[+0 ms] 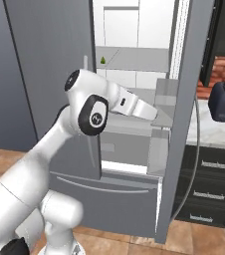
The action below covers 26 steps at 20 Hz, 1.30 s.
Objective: There is a bowl on the dining counter. Grab a lemon wedge from the fridge and place it in the bowl. Then get the liquor bottle and glass cup from the cabinet and place them next to the bowl.
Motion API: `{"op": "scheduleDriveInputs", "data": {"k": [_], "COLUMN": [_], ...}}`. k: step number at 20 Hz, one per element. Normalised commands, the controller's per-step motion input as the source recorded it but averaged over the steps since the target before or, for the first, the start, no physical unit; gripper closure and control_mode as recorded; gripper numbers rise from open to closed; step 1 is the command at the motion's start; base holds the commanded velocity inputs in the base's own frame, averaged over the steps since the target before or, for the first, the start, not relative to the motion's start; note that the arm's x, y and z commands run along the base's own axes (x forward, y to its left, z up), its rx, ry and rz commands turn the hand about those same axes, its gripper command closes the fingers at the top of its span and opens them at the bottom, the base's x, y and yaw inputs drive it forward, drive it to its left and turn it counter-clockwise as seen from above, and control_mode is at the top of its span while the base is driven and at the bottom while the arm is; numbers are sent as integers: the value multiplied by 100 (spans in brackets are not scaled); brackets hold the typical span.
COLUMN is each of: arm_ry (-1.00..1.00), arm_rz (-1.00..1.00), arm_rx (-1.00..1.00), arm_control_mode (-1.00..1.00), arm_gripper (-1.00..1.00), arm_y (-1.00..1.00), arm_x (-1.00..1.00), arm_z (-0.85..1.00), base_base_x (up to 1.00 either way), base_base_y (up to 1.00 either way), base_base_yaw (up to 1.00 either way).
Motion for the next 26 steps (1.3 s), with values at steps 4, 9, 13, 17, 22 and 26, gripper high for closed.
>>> {"op": "scheduleDriveInputs", "data": {"k": [4, 9, 13, 17, 22, 26], "arm_ry": [-9, -2, 13, 30, 27, 1], "arm_rz": [11, 14, 27, 33, 32, 19], "arm_rx": [0, 0, 4, 19, 20, 13], "arm_control_mode": [-100, -100, -100, -100, -100, -100], "arm_gripper": [-100, -100, -100, -100, -100, -100], "arm_y": [89, 100, 100, 97, 80, 39], "arm_x": [-100, -85, -44, -14, -1, 3], "arm_z": [41, 45, 38, 35, 12, -8], "base_base_x": [0, 0, 0, 0, 0, 0], "base_base_y": [0, 0, 0, 0, 0, 0], "base_base_yaw": [0, 0, 0, 0, 0, 0]}}
